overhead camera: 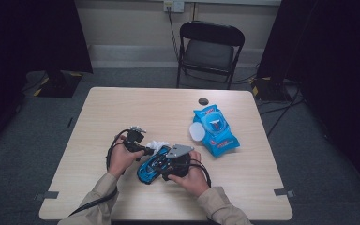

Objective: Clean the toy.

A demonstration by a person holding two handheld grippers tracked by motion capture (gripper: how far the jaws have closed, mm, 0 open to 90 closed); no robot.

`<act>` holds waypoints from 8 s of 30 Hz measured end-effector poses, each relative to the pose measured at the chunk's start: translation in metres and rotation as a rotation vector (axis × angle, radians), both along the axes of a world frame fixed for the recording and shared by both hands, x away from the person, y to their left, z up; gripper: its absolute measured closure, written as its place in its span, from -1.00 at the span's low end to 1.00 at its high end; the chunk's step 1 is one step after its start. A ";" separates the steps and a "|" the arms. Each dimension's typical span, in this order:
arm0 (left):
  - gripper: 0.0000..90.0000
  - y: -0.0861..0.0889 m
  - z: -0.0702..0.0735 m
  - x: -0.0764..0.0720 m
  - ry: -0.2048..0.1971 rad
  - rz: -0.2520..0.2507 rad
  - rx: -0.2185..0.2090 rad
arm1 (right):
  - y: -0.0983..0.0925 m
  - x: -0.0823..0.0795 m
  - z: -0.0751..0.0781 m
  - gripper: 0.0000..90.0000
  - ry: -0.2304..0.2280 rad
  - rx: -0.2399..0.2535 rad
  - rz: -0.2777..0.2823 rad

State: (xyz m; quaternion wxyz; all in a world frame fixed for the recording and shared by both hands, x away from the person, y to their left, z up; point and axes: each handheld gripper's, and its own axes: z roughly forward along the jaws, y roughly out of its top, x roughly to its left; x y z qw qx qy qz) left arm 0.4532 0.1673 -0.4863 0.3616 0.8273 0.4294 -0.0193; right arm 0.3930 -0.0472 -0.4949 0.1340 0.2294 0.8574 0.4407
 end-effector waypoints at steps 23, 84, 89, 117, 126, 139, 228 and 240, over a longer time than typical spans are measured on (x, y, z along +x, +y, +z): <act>0.91 0.024 0.000 -0.026 -0.003 0.004 -0.002 | 0.000 0.000 0.000 -0.56 0.003 -0.003 -0.001; 0.89 0.015 0.066 -0.051 -0.140 -0.059 -0.051 | -0.052 -0.002 0.024 -0.57 -0.009 -0.023 0.011; 0.88 -0.014 0.072 -0.048 -0.157 -0.111 -0.055 | -0.078 -0.006 0.025 -0.57 -0.011 0.000 -0.023; 0.75 -0.138 0.037 -0.035 -0.123 -0.207 0.016 | -0.150 -0.021 0.025 -0.33 0.013 0.003 -0.091; 0.46 -0.121 0.049 -0.041 -0.181 -0.203 0.001 | -0.154 -0.021 0.027 -0.30 0.010 0.012 -0.095; 0.17 -0.064 0.057 -0.041 -0.249 -0.112 0.001 | -0.133 -0.021 0.020 -0.21 0.029 -0.003 -0.058; -0.44 -0.044 0.023 -0.046 -0.267 -0.089 0.062 | -0.137 -0.008 0.005 0.14 0.094 0.023 -0.177; -0.44 -0.040 0.027 -0.050 -0.274 -0.101 0.052 | -0.120 -0.008 -0.002 -0.26 0.128 0.005 -0.203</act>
